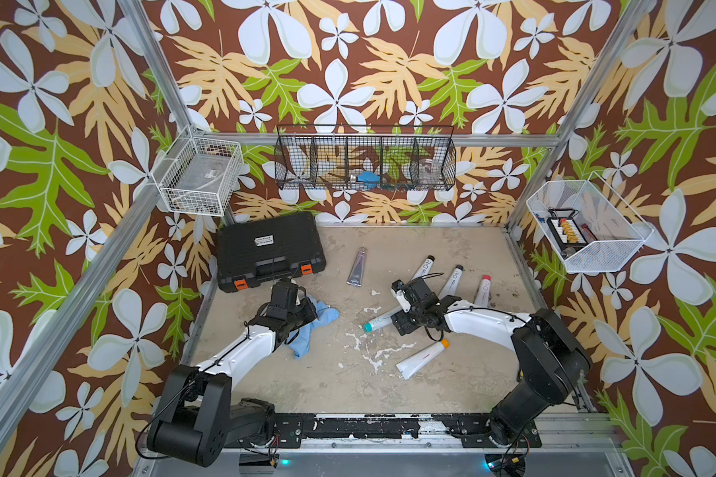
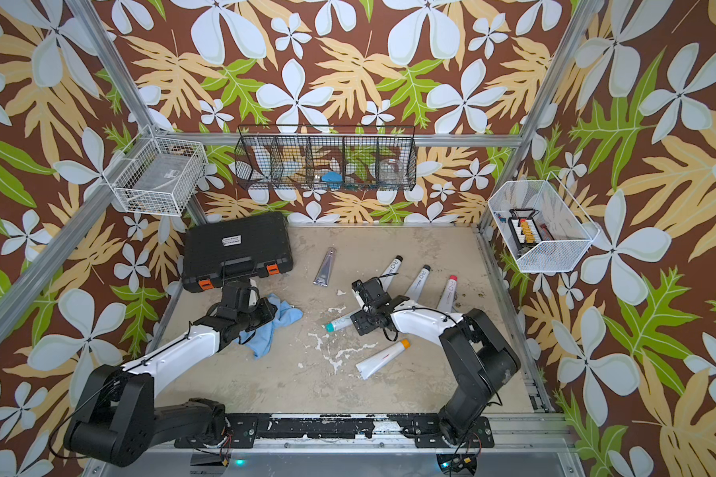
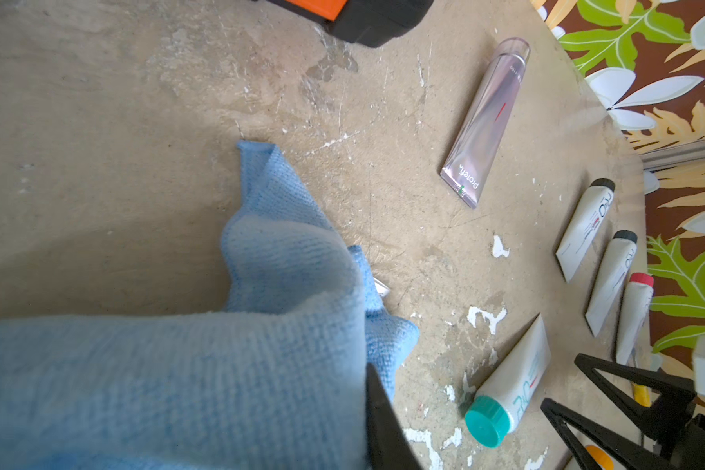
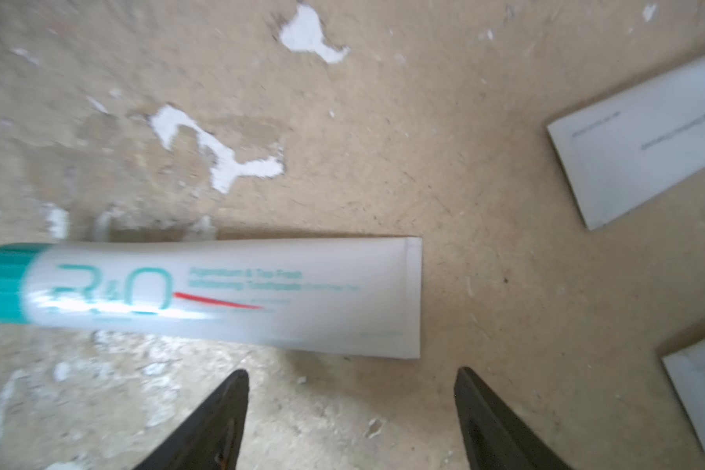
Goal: Wipe the surface of the toothpaste tube
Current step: Pick up the toothpaste from the center of the board.
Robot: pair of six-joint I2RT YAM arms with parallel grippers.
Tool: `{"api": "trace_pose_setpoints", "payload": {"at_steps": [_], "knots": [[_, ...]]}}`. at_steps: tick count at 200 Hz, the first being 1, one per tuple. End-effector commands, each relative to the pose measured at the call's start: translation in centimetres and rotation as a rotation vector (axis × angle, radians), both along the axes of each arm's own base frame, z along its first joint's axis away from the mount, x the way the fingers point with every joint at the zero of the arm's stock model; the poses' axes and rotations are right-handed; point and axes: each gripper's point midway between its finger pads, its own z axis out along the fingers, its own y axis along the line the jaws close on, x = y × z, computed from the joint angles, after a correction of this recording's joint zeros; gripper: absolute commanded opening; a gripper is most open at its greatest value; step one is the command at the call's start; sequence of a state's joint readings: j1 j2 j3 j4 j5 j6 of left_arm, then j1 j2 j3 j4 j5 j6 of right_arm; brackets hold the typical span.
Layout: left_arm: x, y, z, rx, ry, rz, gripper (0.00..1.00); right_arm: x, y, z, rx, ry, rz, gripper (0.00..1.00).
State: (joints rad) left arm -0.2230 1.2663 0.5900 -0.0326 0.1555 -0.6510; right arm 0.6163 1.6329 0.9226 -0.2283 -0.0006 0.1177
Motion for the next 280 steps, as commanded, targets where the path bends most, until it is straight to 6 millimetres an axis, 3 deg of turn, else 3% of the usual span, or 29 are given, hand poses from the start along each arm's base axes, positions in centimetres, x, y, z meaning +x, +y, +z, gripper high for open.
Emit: {"api": "trace_pose_setpoints", "payload": {"at_steps": [1,27,58,86,116,142,174,255,270,280], "knots": [[0.4,-0.4,1.4,-0.013,-0.036,-0.020,0.00,-0.7,1.8,2.2,0.106,-0.003,0.065,0.79],[0.5,-1.1,4.4,-0.044,-0.092,-0.054,0.00,-1.8,4.4,7.4,0.303,-0.085,0.184,0.77],[0.3,-3.8,10.8,-0.081,-0.227,-0.191,0.00,-4.0,7.1,15.3,0.578,-0.254,0.370,0.77],[-0.9,-7.5,16.1,-0.179,-0.312,-0.397,0.00,-5.4,7.7,21.1,0.695,-0.416,0.486,0.81],[-3.2,-11.7,20.9,-0.282,-0.376,-0.621,0.00,-5.6,7.2,24.6,0.713,-0.555,0.514,0.90],[-5.5,-15.0,23.6,-0.329,-0.420,-0.790,0.00,-6.2,6.8,26.3,0.714,-0.648,0.548,0.93],[-7.5,-17.6,25.0,-0.384,-0.423,-0.933,0.00,-6.9,6.3,27.4,0.695,-0.701,0.576,0.93],[-9.6,-20.6,26.7,-0.457,-0.427,-1.089,0.00,-7.1,6.1,25.6,0.661,-0.697,0.585,0.83],[-9.7,-20.9,26.5,-0.459,-0.416,-1.093,0.00,-7.0,6.3,25.8,0.663,-0.689,0.590,0.75],[-9.4,-20.8,26.3,-0.450,-0.411,-1.081,0.00,-7.0,6.4,25.7,0.666,-0.681,0.599,0.63]]}}
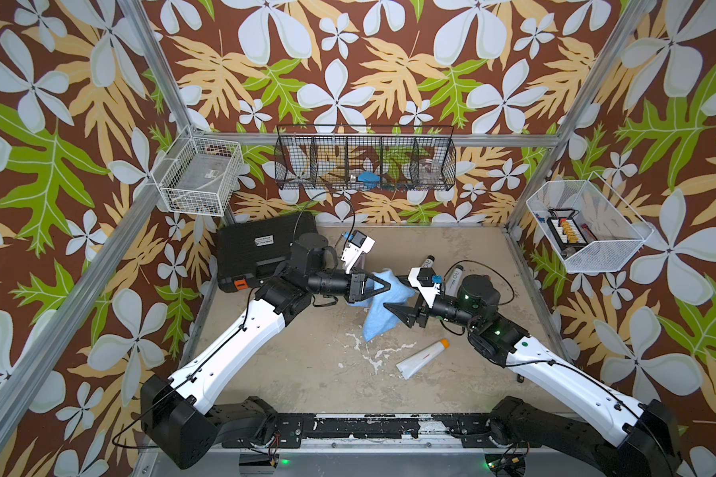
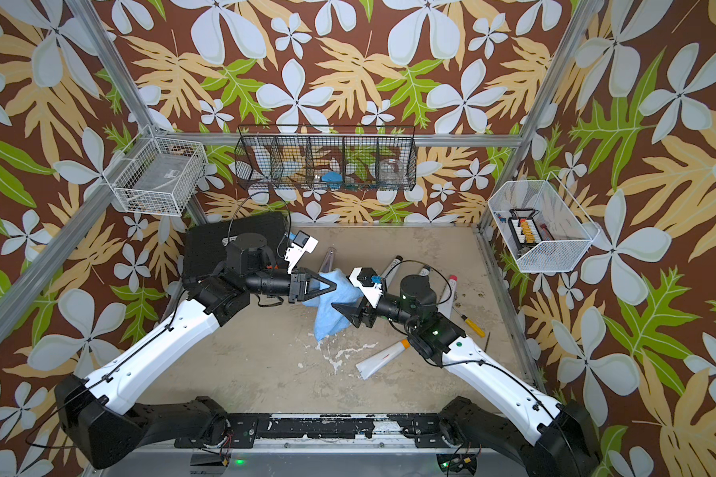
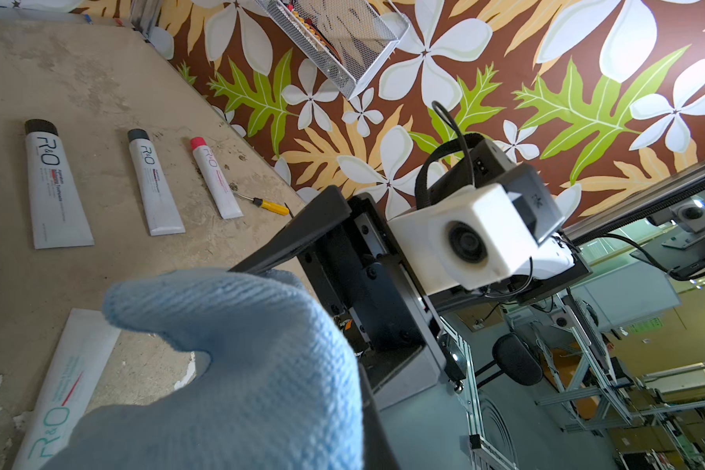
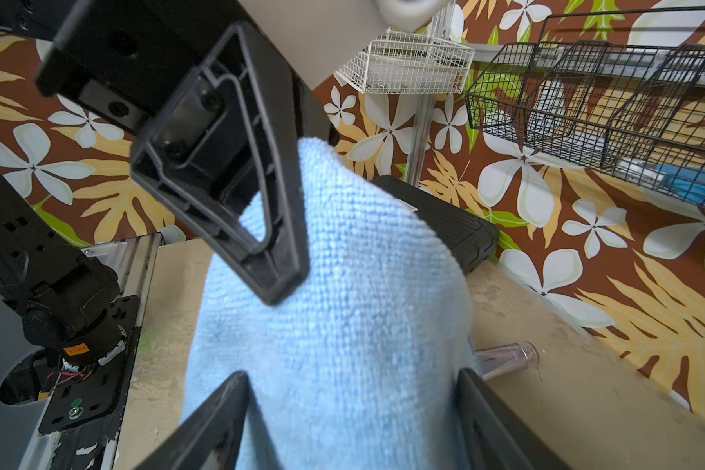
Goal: Wipe the surface of the toothpaste tube
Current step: Pick up the toothpaste from the center of the board, then wipe the dirt from the toothpaste tube.
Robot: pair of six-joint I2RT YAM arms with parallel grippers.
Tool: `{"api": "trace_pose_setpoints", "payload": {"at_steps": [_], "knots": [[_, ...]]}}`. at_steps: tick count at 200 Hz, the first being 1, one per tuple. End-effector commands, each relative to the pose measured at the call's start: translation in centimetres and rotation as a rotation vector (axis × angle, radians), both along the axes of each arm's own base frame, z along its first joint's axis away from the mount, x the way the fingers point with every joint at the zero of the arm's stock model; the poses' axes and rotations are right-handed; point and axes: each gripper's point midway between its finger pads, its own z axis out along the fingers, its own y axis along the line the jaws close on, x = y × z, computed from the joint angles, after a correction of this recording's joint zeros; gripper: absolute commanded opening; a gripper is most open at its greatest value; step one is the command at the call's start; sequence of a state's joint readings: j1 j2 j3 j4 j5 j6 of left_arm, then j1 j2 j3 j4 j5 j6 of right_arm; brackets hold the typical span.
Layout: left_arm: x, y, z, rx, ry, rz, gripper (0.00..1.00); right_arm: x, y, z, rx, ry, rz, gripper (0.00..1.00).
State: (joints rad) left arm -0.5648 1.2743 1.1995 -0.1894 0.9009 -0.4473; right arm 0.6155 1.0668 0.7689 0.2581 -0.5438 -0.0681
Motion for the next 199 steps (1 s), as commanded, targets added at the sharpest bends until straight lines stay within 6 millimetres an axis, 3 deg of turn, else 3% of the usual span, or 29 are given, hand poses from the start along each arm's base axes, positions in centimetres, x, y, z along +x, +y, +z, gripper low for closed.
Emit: {"api": "trace_pose_setpoints", "payload": {"at_steps": [1,15,39,71,81,104,129,169,199], "knots": [[-0.1,-0.2,0.1,-0.003,-0.012,-0.015,0.00,-0.1,0.4,0.8,0.012,-0.023,0.024,0.62],[0.3,-0.1,-0.3,0.018,-0.022,0.005,0.00,-0.3,0.5,0.7,0.007,-0.020,0.036,0.47],[1.3,0.2,-0.2,0.049,-0.042,0.071,0.00,0.1,0.0,0.8,0.019,-0.010,-0.003,0.00],[3.0,1.7,0.2,0.104,-0.086,0.221,0.50,1.3,-1.6,1.0,0.071,0.034,-0.144,0.00],[3.9,2.9,-0.5,0.161,-0.092,0.313,0.58,2.3,-2.3,0.2,0.048,0.077,-0.218,0.00],[5.5,5.7,-3.4,0.306,-0.093,0.481,0.60,4.4,-4.4,-2.9,-0.046,0.200,-0.389,0.00],[5.7,7.3,-7.7,0.385,-0.065,0.552,0.64,6.0,-6.8,-5.5,-0.073,0.342,-0.507,0.00],[5.1,6.9,-16.0,0.395,-0.068,0.510,0.60,6.9,-8.9,-7.9,-0.110,0.446,-0.614,0.00],[5.0,5.8,-18.7,0.398,-0.151,0.497,0.58,6.8,-8.5,-9.7,-0.157,0.519,-0.600,0.00]]}}
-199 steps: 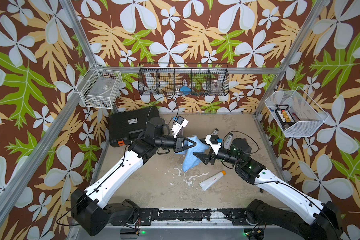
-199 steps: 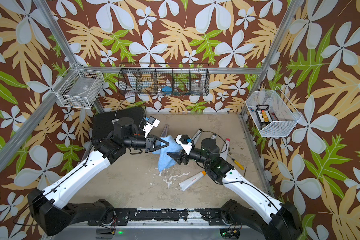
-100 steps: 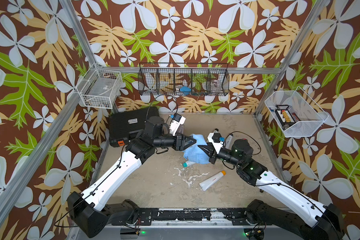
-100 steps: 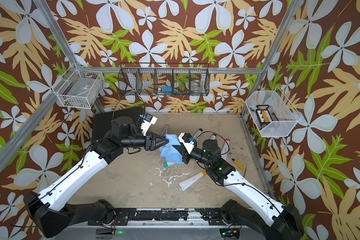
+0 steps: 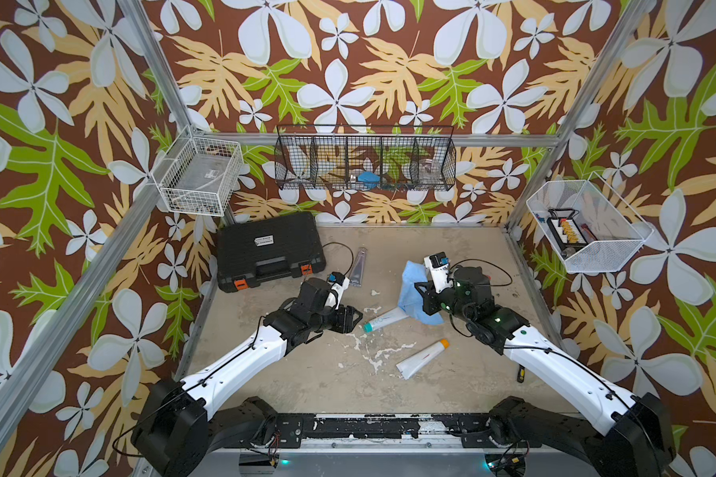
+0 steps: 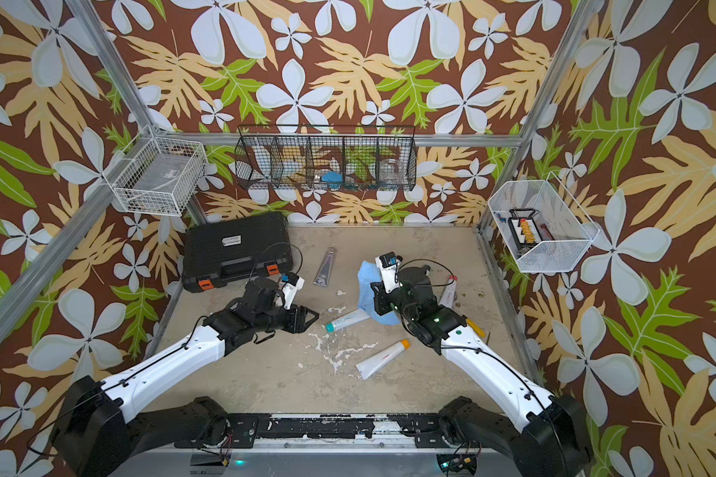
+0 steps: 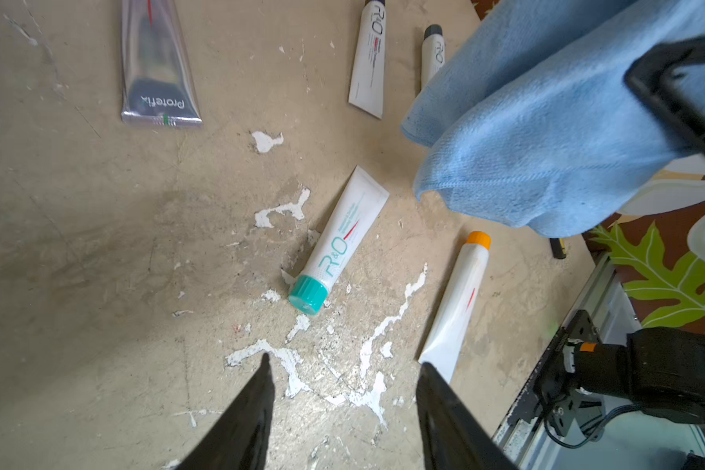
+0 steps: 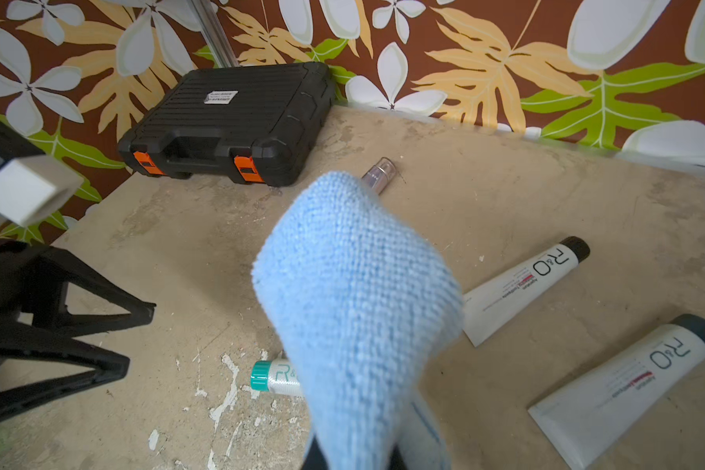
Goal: Wipe the surface of the toothpaste tube
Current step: Wipe the dirt from the toothpaste tube.
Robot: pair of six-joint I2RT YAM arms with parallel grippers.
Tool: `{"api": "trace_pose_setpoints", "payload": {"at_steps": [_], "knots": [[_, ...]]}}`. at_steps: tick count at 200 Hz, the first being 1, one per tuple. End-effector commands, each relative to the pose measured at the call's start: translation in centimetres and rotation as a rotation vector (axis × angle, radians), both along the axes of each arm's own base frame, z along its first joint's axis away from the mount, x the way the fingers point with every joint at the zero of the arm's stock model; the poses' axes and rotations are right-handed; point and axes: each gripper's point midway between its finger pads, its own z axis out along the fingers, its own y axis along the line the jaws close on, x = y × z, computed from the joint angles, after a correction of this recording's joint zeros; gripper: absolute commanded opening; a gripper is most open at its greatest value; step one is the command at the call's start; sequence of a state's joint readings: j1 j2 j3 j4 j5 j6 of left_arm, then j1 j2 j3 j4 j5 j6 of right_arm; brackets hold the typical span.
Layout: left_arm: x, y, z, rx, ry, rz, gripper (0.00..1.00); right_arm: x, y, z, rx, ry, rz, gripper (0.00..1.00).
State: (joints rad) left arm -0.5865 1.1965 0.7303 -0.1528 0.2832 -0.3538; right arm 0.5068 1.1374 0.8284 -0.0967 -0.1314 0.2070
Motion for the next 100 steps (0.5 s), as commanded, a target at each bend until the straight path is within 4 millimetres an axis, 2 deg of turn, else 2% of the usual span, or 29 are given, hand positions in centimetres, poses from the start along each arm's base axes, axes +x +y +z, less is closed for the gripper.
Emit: {"api": "trace_pose_setpoints", "payload": {"at_steps": [1,28,53,100], "knots": [[1.6,-1.5,0.9,-0.028,-0.202,-0.024,0.58,-0.2,-0.1,-1.6,-0.011,0.082,-0.017,0.00],[1.1,-2.0,-1.6,-0.014,-0.240,-0.064,0.59,-0.5,0.4,-3.0,-0.006,0.134,0.004,0.00],[1.6,-1.9,-3.7,0.093,-0.275,-0.072,0.60,-0.3,0.7,-4.2,-0.013,0.170,0.011,0.00],[2.2,-2.7,-5.6,0.175,-0.299,-0.155,0.60,0.4,1.9,-5.3,-0.025,0.237,0.040,0.00]]}}
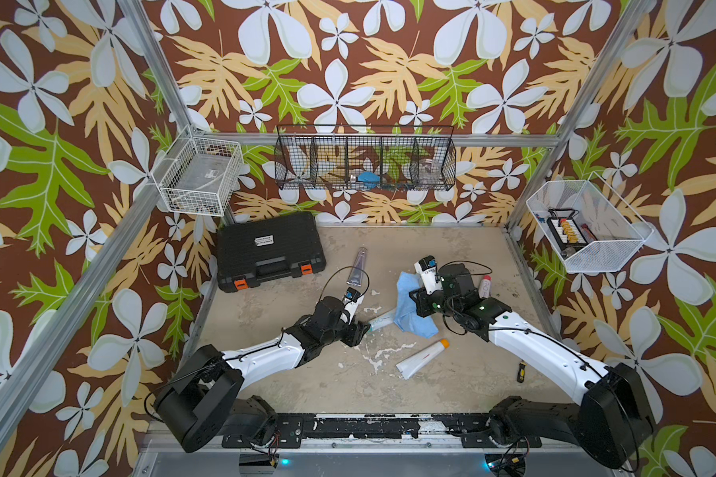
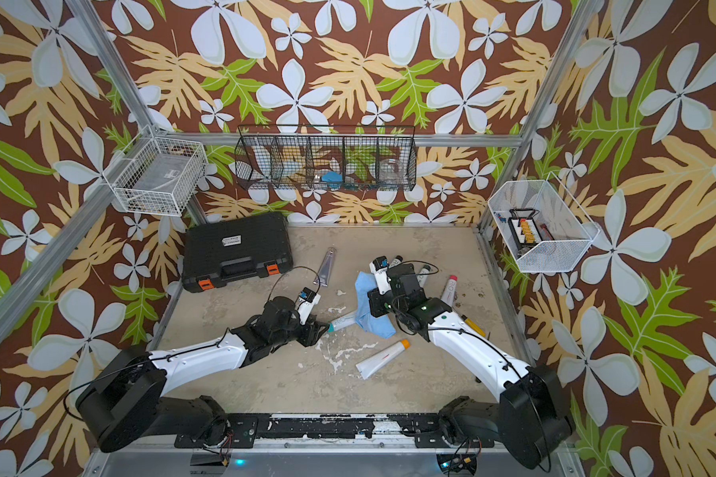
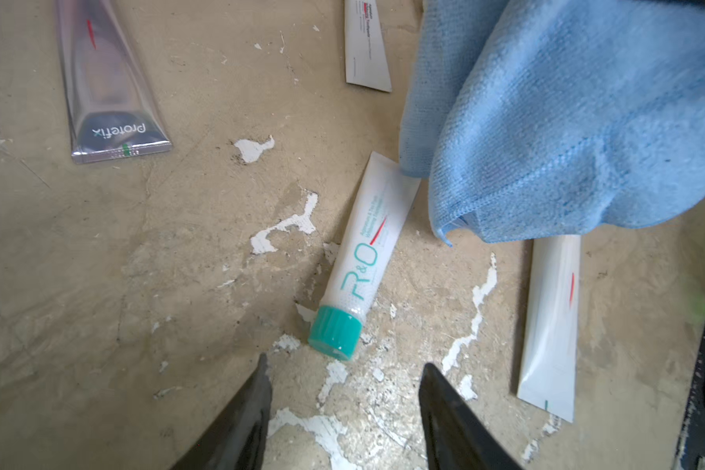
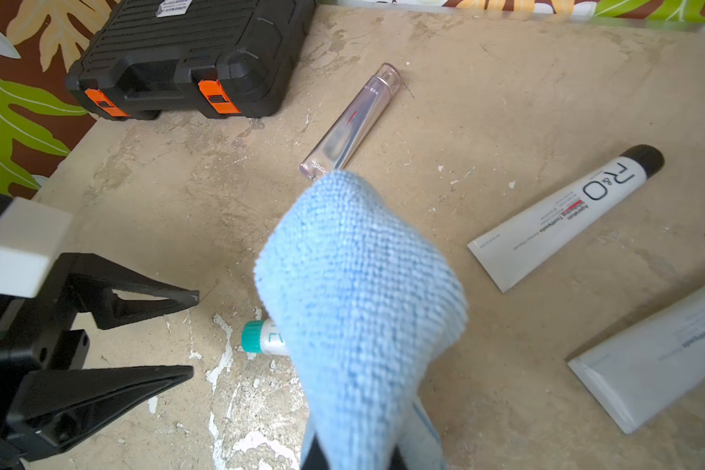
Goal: Wipe the surface of the toothpaste tube
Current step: Wipe the dirt from the toothpaste tube.
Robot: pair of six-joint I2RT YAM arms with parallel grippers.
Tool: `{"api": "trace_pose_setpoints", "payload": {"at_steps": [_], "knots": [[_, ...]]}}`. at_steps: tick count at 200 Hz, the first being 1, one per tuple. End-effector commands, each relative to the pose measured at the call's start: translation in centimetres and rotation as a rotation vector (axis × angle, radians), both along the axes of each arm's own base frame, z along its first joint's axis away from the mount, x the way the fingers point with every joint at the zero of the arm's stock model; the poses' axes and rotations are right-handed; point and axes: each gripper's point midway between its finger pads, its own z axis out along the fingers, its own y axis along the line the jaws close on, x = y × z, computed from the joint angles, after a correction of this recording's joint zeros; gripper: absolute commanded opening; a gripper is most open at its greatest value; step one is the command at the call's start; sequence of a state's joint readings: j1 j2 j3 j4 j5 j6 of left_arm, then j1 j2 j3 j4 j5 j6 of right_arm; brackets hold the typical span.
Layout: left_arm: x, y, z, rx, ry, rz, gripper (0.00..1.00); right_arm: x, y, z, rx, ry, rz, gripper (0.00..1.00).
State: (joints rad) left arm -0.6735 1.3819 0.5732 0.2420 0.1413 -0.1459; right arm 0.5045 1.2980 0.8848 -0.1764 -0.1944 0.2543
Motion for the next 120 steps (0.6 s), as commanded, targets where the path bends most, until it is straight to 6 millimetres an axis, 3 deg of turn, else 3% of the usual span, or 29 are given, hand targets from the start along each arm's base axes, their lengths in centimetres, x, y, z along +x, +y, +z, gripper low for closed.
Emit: {"api": "trace_pose_setpoints", "payload": {"at_steps": [1,79,120], "knots": [[0.9,-0.8,0.2,0.036,-0.074,-0.055,0.60,-0.1,0.5,-0.5,0.003,0.036,0.016,0.00],[0.1,-2.5,-3.8,0.096,0.015,-0.200,0.56,1.0,1.8,-1.3,0.035,0.073,0.026,0.00],[0.8,-2.5,-4.7,0.134,0.022,-0.195,0.56,0.8,2.7,-2.0,0.062,0.101,0.061,0.00]]}}
